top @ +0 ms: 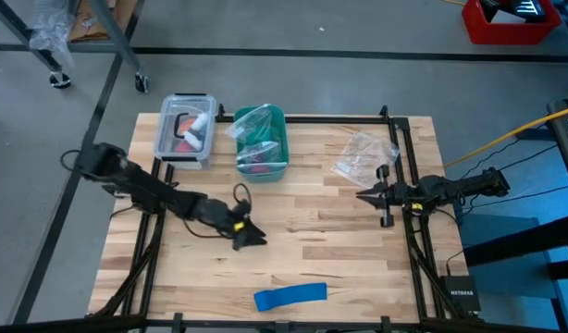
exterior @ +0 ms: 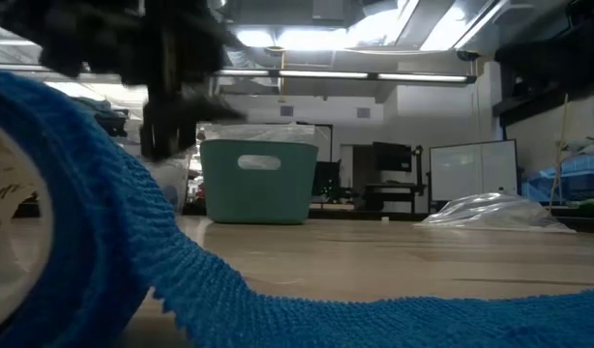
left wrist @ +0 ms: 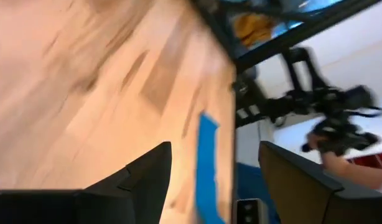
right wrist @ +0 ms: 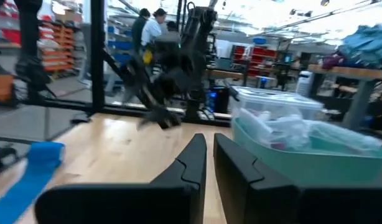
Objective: Roll bandage
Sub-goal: Roll the blue bandage
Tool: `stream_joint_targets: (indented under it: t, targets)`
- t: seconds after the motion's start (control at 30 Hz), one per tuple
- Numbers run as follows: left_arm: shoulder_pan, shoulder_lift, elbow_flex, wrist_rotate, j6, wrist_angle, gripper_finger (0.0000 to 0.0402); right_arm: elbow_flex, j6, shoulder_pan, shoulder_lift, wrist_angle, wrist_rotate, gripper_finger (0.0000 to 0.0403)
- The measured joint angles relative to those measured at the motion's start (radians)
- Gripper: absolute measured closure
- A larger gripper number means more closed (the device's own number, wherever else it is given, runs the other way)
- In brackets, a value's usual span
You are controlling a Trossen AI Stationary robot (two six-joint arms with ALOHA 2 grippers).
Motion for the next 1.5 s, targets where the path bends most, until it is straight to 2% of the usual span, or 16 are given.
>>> stream_joint_targets:
  t: [0.1, 0.23, 0.47, 0.53, 0.7, 0.8, 0.87, 1.1, 1.3, 1.5]
  targets:
    - [-0.018, 0.081, 0.041, 0.09, 0.021, 0.0, 0.0182, 0.0, 0.02, 0.0, 0.0, -0.001, -0.055, 0.0368]
    - [-0.088, 0.13, 0.113, 0.152, 0.028, 0.001, 0.0242, 0.0, 0.054, 0.0, 0.0, -0.002, -0.122, 0.0368]
    - [-0.243, 0.134, 0.213, 0.16, -0.064, -0.119, 0.0383, 0.0, 0.18, 0.001, 0.031, -0.003, -0.184, 0.0369]
    - [-0.297, 0.134, 0.242, 0.135, -0.088, -0.187, 0.0394, 0.0, 0.21, 0.001, 0.059, -0.003, -0.197, 0.037]
    - [-0.398, 0.134, 0.307, -0.035, -0.105, -0.379, 0.0397, 0.0, 0.233, 0.001, 0.158, -0.003, -0.197, 0.0396]
    - [-0.423, 0.134, 0.314, -0.146, -0.144, -0.415, 0.0397, 0.0, 0.234, 0.001, 0.214, 0.012, -0.197, 0.0395]
    - [-0.428, 0.134, 0.314, -0.173, -0.157, -0.411, 0.039, 0.0, 0.234, 0.001, 0.244, 0.034, -0.197, 0.0387]
    - [-0.415, 0.134, 0.314, -0.179, -0.13, -0.428, 0.0358, 0.0, 0.235, 0.001, 0.307, 0.116, -0.197, 0.038]
    - [-0.373, 0.209, 0.314, -0.179, -0.205, -0.395, 0.0279, 0.0, 0.235, 0.001, 0.317, 0.123, -0.197, 0.038]
    - [-0.348, 0.298, 0.314, -0.09, -0.208, -0.286, 0.0216, 0.0, 0.235, 0.001, 0.317, 0.122, -0.197, 0.0379]
